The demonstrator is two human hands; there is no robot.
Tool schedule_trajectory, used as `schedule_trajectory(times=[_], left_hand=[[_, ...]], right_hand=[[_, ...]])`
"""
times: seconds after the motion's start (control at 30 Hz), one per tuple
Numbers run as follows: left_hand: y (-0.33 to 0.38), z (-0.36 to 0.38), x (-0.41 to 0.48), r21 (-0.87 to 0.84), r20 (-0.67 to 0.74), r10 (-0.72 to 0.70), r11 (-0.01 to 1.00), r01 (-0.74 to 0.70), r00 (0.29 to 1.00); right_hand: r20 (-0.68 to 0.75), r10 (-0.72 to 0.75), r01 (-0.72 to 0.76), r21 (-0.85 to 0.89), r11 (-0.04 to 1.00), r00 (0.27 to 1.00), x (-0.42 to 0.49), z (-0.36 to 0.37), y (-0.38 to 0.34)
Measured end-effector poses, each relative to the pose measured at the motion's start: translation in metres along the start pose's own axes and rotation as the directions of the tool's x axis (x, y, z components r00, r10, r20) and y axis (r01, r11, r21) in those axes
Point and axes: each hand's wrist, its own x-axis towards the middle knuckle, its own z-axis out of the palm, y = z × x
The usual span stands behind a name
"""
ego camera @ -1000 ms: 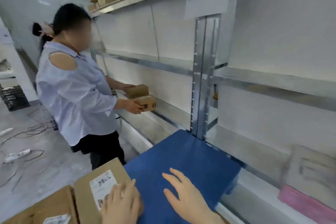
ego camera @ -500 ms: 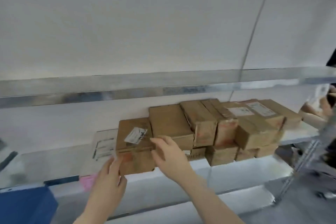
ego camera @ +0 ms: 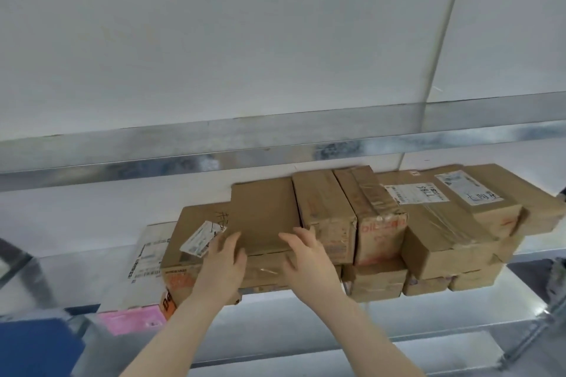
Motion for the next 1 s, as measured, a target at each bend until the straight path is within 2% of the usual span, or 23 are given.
schedule_trajectory(times=[0.2, 0.3, 0.4, 0.83, 1.0], left_hand=[[-0.005, 0.014, 0.022, -0.08, -0.023, 0.014, 0.997, -0.016, 1.0], [-0.003, 0.017, 0.034, -0.125, -0.054, -0.015, 0.992, 0.008, 0.998], [0.0, 0.019, 0.037, -0.078, -0.107, -0.039, 0.996, 0.031, 0.993], [0.008, 0.005, 0.033, -0.172, -0.201, -0.044, 0.985, 0.009, 0.979], [0.013, 0.005, 0.027, -0.172, -0.258, -0.023, 0.985, -0.023, 0.966]], right_hand=[[-0.019, 0.139, -0.14, -0.141, 0.98, 0.99, 0.019, 0.033, -0.007], [-0.078, 0.161, -0.169, -0.113, 0.979, 0.984, 0.027, 0.04, -0.01], [-0.115, 0.155, -0.167, -0.102, 0.981, 0.981, 0.029, 0.044, -0.011], [-0.081, 0.276, -0.273, 0.046, 0.961, 0.958, 0.046, 0.024, -0.021], [-0.159, 0.189, -0.178, 0.081, 0.981, 0.969, 0.044, 0.021, -0.023]])
